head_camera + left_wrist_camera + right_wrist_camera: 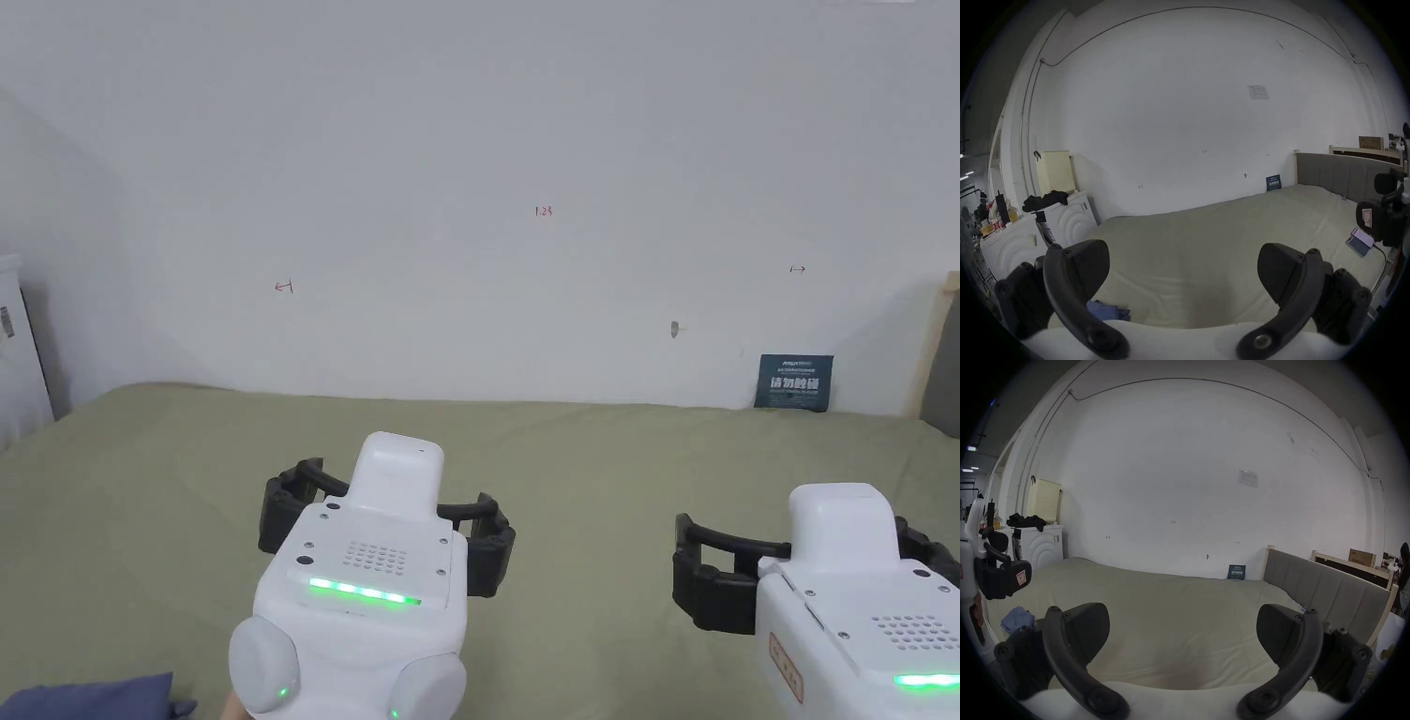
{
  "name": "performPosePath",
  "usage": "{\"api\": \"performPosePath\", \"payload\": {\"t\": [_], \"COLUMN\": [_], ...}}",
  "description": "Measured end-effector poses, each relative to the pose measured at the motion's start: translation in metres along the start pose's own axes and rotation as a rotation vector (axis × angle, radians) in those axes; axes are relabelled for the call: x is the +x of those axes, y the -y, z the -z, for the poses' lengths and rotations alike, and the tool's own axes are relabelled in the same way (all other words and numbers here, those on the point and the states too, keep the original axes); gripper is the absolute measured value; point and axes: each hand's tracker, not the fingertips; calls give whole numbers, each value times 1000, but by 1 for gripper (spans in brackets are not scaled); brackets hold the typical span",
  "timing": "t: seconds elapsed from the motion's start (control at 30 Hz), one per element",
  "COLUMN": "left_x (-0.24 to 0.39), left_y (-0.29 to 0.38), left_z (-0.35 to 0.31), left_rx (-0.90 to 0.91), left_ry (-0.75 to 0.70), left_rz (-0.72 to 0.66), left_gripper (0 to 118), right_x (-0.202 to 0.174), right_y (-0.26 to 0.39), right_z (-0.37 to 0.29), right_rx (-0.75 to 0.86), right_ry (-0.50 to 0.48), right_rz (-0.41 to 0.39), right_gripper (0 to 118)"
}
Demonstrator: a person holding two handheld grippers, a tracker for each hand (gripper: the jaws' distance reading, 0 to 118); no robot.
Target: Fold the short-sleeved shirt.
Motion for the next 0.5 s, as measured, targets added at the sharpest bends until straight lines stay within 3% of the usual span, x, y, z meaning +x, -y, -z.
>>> {"api": "performPosePath", "payload": {"t": [0.27,0.37,0.5], "left_x": [-1,-6,-8], "left_y": [1,-2,-3], "left_z": [8,4,5], "left_rx": [-55,-44,-70], "left_ry": [-20,-79,-83], "left_rz": [-5,-137,-99], "left_gripper": [118,118,118], "right_x": [3,3,5], "right_y": [1,1,-1], "right_z": [0,-1,-3], "right_rx": [-4,-5,2], "right_ry": [0,-2,-8], "right_rz": [28,28,24], "right_gripper": [118,118,118]}}
